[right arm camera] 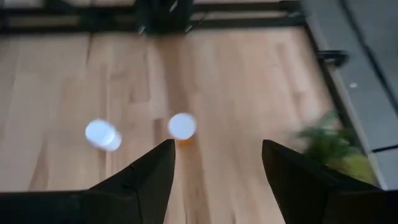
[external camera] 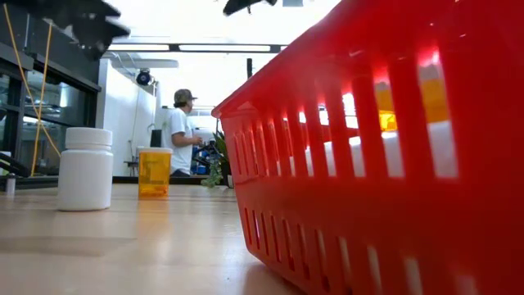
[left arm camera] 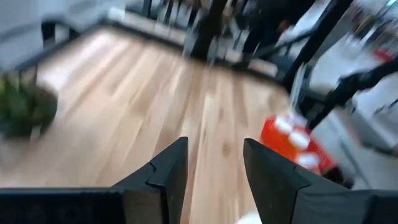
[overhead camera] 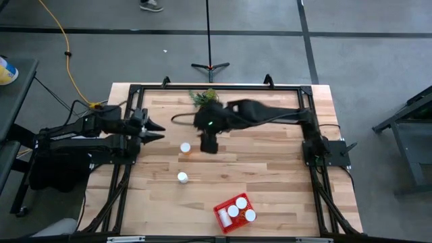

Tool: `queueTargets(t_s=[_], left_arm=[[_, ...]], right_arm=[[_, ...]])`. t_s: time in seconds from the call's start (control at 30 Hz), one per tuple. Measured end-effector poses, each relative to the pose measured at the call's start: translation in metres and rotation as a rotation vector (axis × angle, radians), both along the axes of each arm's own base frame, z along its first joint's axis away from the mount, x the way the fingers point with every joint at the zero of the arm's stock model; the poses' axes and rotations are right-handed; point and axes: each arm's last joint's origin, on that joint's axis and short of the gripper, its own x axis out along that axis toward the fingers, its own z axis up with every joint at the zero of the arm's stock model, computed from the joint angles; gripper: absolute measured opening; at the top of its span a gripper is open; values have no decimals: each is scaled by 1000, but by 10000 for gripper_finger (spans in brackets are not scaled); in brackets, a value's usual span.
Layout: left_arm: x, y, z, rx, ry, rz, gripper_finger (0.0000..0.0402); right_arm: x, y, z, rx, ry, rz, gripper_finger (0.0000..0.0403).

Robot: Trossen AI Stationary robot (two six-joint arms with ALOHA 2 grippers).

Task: Pick and place pill bottles into a basket
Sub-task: Put the orange pill bottle into the red bin

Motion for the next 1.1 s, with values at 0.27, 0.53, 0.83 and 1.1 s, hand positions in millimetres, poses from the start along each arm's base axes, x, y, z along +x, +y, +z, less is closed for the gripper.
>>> queueTargets(t_s=[0.27, 0.53, 0.83, 1.1], left_arm=[[8, 1, -18, -26, 210, -2, 191], [35, 6, -36, -21, 402, 1, 191], [62, 10, -54, -71, 566, 14, 191], [86, 15, -34, -61, 558, 28, 263]], right_arm=[[-44, -6, 53, -50, -148, -159, 232], [-65, -7, 70, -63, -165, -144, 232], [-75, -7, 62, -85, -21, -105, 232], [-81, -7, 56, -96, 62, -93, 232]])
